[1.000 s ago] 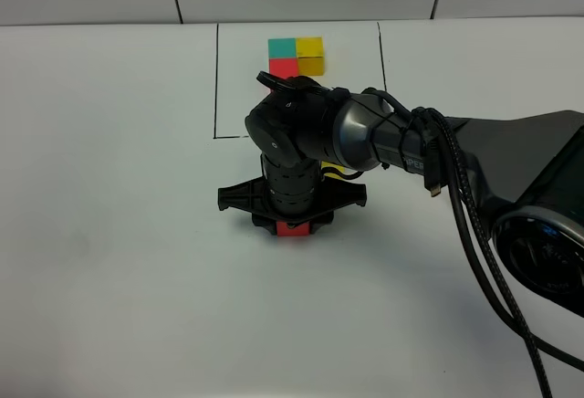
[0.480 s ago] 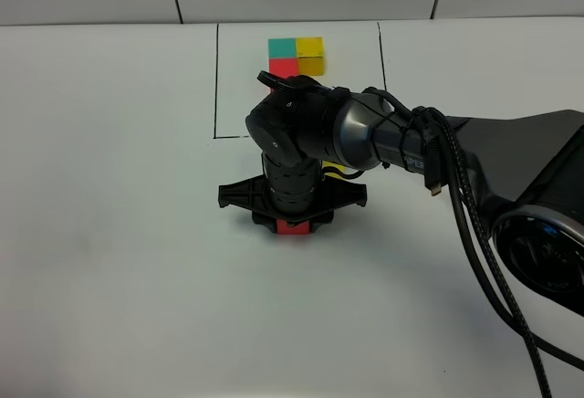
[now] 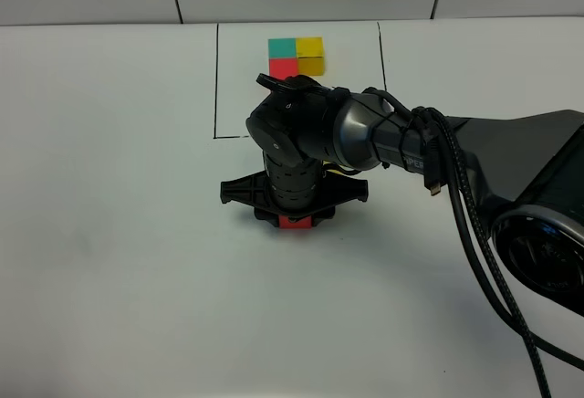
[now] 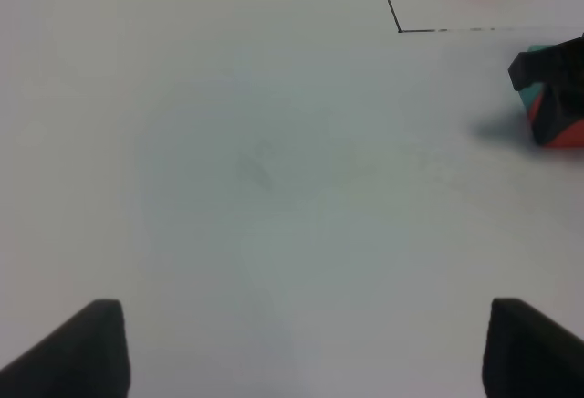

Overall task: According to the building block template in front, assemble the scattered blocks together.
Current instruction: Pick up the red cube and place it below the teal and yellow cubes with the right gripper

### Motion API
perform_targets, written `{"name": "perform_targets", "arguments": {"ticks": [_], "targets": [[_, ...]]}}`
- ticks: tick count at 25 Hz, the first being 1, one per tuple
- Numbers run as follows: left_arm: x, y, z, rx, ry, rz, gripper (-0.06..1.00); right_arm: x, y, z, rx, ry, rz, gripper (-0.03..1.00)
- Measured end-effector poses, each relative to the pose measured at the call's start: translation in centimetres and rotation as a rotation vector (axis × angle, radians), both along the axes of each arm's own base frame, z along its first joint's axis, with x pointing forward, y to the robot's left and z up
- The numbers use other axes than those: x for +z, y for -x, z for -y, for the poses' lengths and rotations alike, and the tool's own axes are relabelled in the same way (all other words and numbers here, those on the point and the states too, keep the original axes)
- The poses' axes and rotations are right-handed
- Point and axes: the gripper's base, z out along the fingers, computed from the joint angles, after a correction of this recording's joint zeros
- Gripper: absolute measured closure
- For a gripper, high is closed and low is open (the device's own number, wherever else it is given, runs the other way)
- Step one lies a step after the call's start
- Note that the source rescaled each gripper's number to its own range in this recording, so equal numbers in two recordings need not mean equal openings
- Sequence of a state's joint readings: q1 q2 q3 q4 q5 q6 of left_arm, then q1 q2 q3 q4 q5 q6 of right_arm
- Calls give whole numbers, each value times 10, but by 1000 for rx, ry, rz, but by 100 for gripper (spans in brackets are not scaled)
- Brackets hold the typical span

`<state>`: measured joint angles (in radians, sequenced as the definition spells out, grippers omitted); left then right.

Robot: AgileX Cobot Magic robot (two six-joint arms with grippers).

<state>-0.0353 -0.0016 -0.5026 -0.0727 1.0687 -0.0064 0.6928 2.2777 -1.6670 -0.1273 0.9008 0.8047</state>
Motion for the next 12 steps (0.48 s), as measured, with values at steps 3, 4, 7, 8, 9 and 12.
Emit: {"name": "perform_targets", "arguments": {"ticks": [3, 4, 7, 8, 9, 12], "targets": [[0, 0, 0, 1, 1, 0, 19, 0, 0, 0, 0, 1, 1, 96], [0, 0, 0, 1, 1, 0, 19, 0, 0, 0, 0, 1, 1, 96], [0, 0, 0, 1, 1, 0, 19, 0, -1, 1, 2, 3, 4, 96], [0, 0, 0, 1, 1, 0, 19, 0, -1, 1, 2, 3, 5, 96], [0, 0, 0, 1, 1, 0, 19, 0, -1, 1, 2, 3, 5, 96], [0, 0, 0, 1, 1, 0, 19, 0, -1, 1, 3, 4, 5, 96]]}}
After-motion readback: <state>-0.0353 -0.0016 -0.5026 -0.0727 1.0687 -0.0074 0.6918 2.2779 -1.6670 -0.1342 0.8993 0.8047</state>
